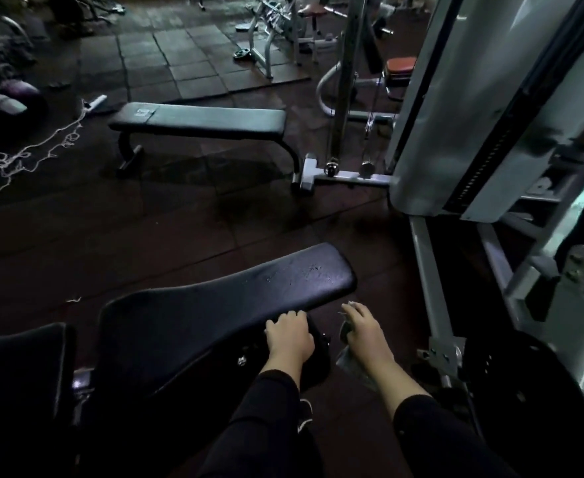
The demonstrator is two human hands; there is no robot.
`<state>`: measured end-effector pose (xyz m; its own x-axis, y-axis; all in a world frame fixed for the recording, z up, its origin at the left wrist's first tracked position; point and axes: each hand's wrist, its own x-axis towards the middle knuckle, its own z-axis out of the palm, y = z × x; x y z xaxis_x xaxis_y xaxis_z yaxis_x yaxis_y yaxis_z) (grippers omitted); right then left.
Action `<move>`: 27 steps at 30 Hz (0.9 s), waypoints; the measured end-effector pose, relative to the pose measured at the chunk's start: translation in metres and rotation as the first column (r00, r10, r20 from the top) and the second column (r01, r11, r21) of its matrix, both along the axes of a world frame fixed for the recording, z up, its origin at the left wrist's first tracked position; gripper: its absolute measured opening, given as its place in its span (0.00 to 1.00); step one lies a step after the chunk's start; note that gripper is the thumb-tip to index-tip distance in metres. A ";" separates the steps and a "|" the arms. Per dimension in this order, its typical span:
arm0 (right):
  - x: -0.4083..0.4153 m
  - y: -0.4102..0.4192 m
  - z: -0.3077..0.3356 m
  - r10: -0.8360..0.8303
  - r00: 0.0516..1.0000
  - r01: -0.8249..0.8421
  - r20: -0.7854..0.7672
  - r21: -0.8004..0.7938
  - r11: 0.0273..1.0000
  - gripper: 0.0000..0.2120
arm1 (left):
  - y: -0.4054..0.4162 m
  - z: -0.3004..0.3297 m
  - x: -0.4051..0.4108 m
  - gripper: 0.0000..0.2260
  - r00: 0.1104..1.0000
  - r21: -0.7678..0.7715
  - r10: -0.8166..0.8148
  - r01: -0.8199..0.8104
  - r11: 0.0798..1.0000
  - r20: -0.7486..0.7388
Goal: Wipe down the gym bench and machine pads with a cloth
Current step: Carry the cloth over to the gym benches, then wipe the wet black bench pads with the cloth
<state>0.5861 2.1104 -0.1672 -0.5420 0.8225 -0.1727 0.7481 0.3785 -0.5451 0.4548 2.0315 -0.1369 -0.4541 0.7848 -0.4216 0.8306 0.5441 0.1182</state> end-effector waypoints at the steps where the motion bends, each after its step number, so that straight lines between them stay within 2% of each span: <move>1: -0.006 0.017 -0.002 -0.013 1.000 0.013 -0.008 0.001 1.000 0.27 | 0.018 -0.002 -0.006 0.16 1.000 0.002 -0.012 0.012 1.000 0.001; 7: -0.023 0.113 -0.018 -0.106 0.992 0.106 -0.065 0.000 0.994 0.28 | 0.112 -0.018 -0.029 0.16 0.999 -0.021 -0.018 0.018 1.000 0.030; 11: -0.034 0.167 -0.050 -0.127 0.986 0.131 -0.110 0.035 0.991 0.29 | 0.158 -0.053 -0.041 0.19 1.000 -0.008 0.009 -0.009 1.000 0.027; 15: -0.049 0.213 -0.107 -0.105 0.989 0.109 -0.100 0.029 0.994 0.36 | 0.199 -0.116 -0.052 0.22 0.999 0.056 0.033 -0.033 0.998 0.004; 20: -0.067 0.252 -0.195 -0.070 0.990 0.083 -0.126 0.096 0.992 0.32 | 0.240 -0.204 -0.067 0.23 1.000 0.114 0.009 -0.006 0.993 -0.024; 24: -0.089 0.275 -0.250 0.045 0.987 -0.022 -0.153 0.149 0.989 0.35 | 0.264 -0.276 -0.084 0.25 0.999 0.172 0.028 -0.019 0.985 -0.047; 27: -0.109 0.290 -0.285 0.150 0.972 -0.130 -0.181 0.120 0.984 0.36 | 0.277 -0.324 -0.098 0.24 0.997 0.226 0.028 -0.012 0.974 -0.070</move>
<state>0.4768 2.3999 -0.4525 -0.6673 0.7442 0.0286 0.5710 0.5359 -0.6219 0.3570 2.3083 -0.4609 -0.4934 0.8465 -0.2000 0.8308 0.5267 0.1797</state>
